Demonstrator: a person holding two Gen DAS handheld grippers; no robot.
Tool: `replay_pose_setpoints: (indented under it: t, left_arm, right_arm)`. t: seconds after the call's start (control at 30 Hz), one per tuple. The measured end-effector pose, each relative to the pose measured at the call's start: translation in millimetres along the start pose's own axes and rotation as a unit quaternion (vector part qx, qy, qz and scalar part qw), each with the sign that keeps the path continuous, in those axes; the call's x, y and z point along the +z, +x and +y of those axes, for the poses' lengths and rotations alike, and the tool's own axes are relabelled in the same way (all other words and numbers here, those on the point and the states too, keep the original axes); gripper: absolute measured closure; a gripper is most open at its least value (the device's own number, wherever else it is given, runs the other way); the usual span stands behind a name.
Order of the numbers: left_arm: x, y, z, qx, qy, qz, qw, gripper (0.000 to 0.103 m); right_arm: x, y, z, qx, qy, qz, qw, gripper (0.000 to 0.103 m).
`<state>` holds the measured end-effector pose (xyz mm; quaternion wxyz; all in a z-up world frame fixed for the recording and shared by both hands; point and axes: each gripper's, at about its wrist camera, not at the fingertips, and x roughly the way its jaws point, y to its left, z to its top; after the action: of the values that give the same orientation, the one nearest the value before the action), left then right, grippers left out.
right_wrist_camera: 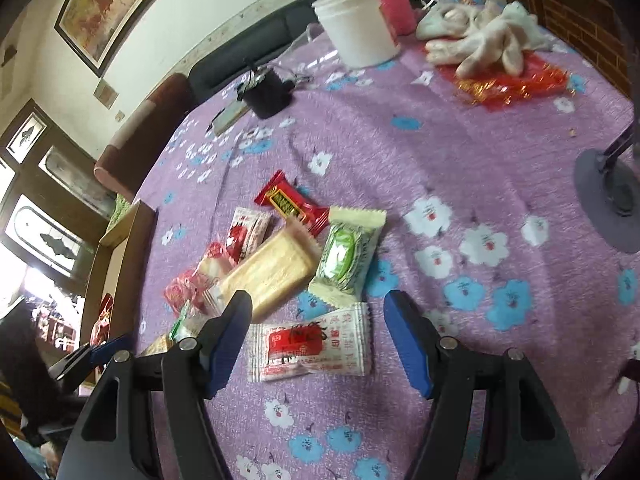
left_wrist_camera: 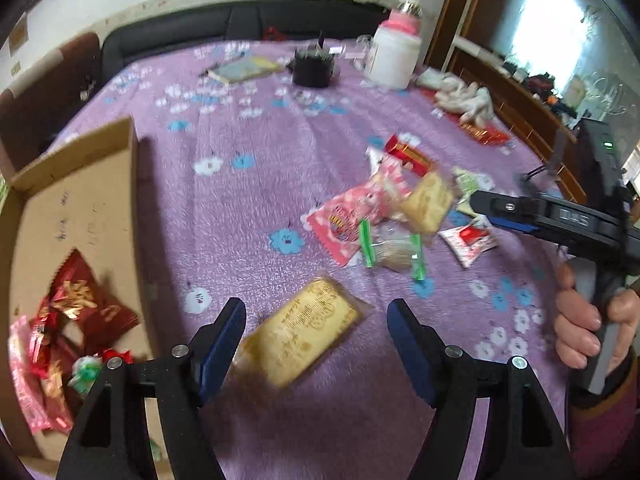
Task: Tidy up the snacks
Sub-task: 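Move both tools back toward the remaining snacks on the table, then grasp the cream biscuit pack with the left tool while the right tool grasps a white-red candy packet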
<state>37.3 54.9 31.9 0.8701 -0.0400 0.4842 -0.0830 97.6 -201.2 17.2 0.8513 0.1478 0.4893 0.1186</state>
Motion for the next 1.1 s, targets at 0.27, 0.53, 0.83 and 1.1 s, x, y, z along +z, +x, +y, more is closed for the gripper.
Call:
replay_pose_setpoints:
  t: [0.27, 0.53, 0.83, 1.1]
  left_arm:
    - [-23.7, -1.2, -18.1, -0.085, 0.006, 0.048, 0.9951, 0.027]
    - [-34.5, -14.2, -31.6, -0.043, 0.025, 0.026, 0.9984, 0.027]
    - [-32.6, 7.7, -43.6, 0.035, 0.042, -0.008, 0.9985, 0.05]
    - [-41.8, 3.1, -37.4, 0.053, 0.058, -0.033, 0.9964, 0.06]
  right_arm:
    - [-23.5, 4.9, 18.9, 0.166, 0.0, 0.134, 0.977, 0.035]
    - [-31.4, -12.0, 58.1, 0.02, -0.149, 0.035, 0.988, 0.035]
    - [-35.9, 12.1, 79.6, 0.027, -0.189, 0.042, 0.981, 0.035]
    - [-64.0, -9.3, 91.1, -0.008, -0.294, 0.049, 0.955, 0.035]
